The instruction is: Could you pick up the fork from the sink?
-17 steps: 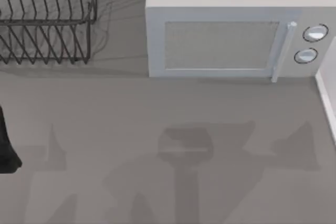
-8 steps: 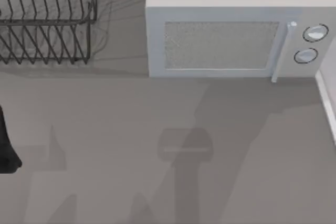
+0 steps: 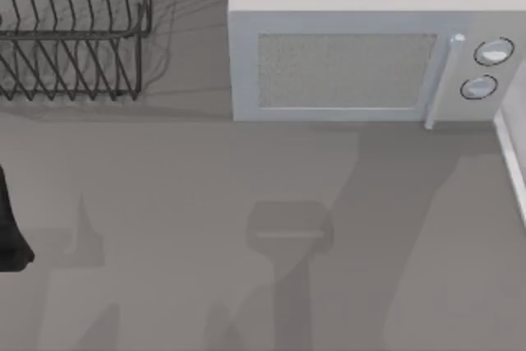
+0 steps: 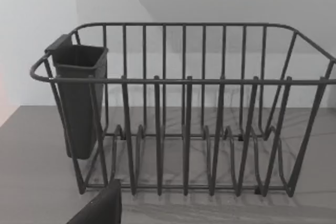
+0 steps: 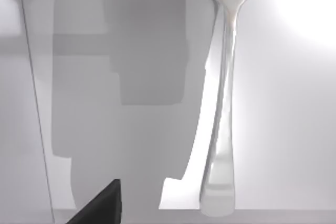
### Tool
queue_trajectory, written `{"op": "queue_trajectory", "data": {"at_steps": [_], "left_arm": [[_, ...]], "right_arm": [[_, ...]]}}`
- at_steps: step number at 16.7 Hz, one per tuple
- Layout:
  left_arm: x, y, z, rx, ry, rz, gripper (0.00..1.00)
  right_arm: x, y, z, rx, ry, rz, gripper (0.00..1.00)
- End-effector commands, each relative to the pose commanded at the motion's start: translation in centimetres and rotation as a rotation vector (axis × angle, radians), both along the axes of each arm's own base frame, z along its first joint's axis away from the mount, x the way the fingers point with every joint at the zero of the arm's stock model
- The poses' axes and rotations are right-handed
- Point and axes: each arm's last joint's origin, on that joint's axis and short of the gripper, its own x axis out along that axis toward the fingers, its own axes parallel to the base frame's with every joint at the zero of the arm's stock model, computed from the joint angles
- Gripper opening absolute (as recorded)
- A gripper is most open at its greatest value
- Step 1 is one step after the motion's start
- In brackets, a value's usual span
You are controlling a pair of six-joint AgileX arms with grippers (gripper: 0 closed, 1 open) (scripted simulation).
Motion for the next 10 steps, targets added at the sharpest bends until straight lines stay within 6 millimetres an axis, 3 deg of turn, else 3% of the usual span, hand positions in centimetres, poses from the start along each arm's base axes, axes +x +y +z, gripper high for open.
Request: {"op": "queue_trajectory", "data": {"at_steps": [3,5,10], "left_arm": [[0.0,0.0,0.0,0.000,0.000,0.000,1.00],[0.0,0.0,0.0,0.000,0.000,0.000,1.00],[0.0,0.0,0.0,0.000,0.000,0.000,1.00]], "right_arm": [[0.1,0.3,-0.1,0.000,0.000,0.005,1.00],[0.2,0.2,-1.6,0.001,0.006,0.004,1.00],[0.8,-0.1,-9.4,-0.005,-0.020,0.002,1.00]]}}
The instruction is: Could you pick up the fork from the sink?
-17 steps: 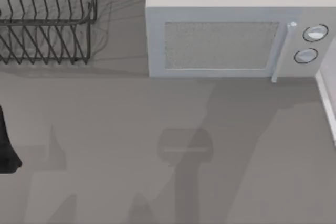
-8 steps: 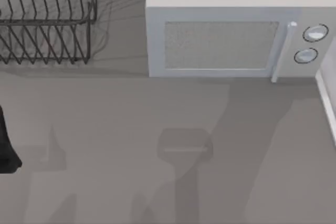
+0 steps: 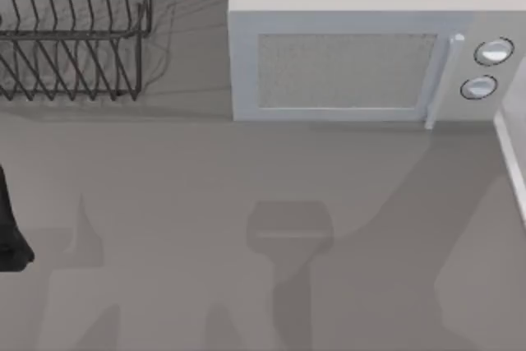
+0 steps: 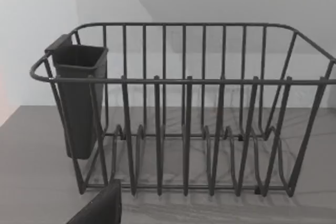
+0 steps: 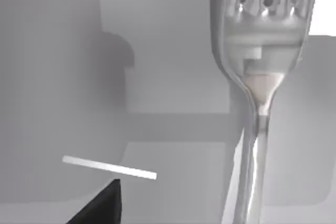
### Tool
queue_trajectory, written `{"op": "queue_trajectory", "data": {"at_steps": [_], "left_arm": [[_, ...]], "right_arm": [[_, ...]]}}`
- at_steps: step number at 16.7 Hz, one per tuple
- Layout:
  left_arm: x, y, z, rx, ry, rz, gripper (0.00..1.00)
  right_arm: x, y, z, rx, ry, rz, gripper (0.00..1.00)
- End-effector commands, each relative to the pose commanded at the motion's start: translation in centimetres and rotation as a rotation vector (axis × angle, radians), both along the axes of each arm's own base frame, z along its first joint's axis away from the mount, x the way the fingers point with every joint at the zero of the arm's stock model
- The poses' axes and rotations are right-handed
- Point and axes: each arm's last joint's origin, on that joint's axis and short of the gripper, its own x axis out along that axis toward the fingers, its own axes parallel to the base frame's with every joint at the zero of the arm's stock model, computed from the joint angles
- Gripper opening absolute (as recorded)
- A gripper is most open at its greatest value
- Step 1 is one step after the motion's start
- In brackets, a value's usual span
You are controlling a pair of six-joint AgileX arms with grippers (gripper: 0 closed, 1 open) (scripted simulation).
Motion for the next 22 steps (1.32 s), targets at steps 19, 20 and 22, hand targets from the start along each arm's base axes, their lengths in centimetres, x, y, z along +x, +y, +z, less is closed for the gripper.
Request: {"op": "queue_trajectory", "data": {"at_steps": [19,20,22], "left_arm": [[0.0,0.0,0.0,0.000,0.000,0.000,1.00],[0.0,0.0,0.0,0.000,0.000,0.000,1.00],[0.0,0.0,0.0,0.000,0.000,0.000,1.00]], "right_arm": [[-0.8,0.1,-5.4,0.005,0.020,-0.002,0.17],[-0.8,0.1,-5.4,0.005,0.020,-0.002,0.10],[-0.8,0.1,-5.4,0.005,0.020,-0.002,0.00]]}}
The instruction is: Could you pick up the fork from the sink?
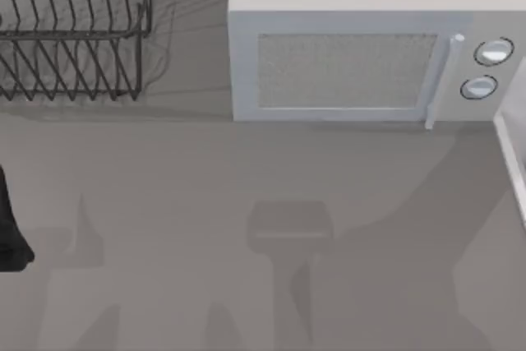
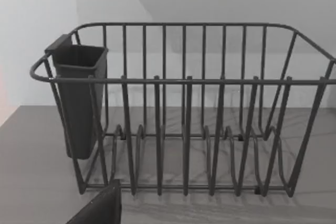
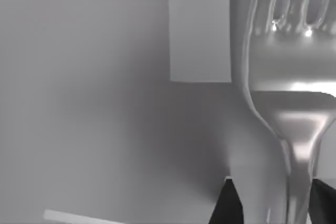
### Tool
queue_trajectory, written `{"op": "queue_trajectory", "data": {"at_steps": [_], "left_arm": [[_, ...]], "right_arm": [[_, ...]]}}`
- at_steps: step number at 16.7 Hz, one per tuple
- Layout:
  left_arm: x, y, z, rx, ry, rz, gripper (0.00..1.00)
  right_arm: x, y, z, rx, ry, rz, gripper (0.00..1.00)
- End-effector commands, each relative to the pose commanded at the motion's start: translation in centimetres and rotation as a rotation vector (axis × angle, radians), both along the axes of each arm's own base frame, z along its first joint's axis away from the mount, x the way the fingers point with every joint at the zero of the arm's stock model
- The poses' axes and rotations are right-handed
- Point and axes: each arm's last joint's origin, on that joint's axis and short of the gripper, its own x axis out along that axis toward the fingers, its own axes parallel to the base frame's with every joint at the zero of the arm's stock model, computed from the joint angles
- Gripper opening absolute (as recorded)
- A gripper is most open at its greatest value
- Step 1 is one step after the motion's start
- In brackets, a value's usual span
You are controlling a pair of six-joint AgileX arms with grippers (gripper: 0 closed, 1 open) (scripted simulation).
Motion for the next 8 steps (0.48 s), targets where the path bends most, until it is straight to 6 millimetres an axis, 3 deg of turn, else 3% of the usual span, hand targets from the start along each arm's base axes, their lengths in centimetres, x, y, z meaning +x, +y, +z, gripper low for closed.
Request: {"op": "queue_trajectory", "data": {"at_steps": [7,8], "left_arm": [[0.0,0.0,0.0,0.000,0.000,0.000,1.00],[0.0,0.0,0.0,0.000,0.000,0.000,1.00]], "right_arm": [[0.0,0.0,0.0,0.000,0.000,0.000,0.00],[0.5,0.0,2.3,-0.001,-0.046,-0.006,0.00]]}}
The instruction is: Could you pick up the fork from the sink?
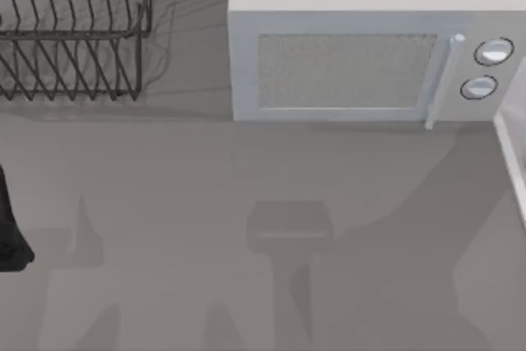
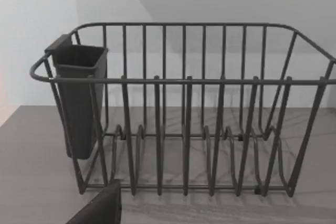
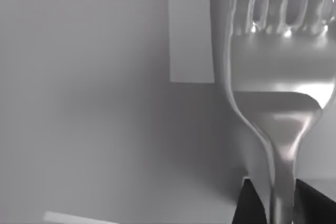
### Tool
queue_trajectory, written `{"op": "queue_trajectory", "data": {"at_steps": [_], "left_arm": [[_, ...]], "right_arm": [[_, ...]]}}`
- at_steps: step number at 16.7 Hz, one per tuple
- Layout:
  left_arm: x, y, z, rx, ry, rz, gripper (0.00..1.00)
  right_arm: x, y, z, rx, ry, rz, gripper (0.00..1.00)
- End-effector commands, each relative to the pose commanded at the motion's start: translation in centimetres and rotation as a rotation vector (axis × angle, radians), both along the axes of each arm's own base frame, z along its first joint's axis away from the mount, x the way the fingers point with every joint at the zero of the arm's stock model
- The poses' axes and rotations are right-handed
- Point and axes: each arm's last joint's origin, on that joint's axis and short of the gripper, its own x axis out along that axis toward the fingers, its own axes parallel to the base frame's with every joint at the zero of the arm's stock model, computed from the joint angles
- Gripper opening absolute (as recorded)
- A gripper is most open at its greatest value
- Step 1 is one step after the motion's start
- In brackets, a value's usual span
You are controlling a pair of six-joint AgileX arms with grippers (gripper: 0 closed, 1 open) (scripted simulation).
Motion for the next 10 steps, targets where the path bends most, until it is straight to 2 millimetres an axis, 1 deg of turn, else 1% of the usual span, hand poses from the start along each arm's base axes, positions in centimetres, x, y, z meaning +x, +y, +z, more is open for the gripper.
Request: {"op": "queue_trajectory", "data": {"at_steps": [2,4,6,10], "left_arm": [[0.0,0.0,0.0,0.000,0.000,0.000,1.00],[0.0,0.0,0.0,0.000,0.000,0.000,1.00],[0.0,0.0,0.0,0.000,0.000,0.000,1.00],[0.0,0.0,0.0,0.000,0.000,0.000,1.00]], "right_arm": [[0.2,-0.1,0.5,-0.001,-0.003,0.000,0.00],[0.6,-0.2,2.3,-0.001,-0.006,0.000,0.00],[0.8,-0.2,5.1,0.000,0.001,0.000,0.00],[0.4,-0.1,11.8,0.005,0.019,0.000,0.00]]}}
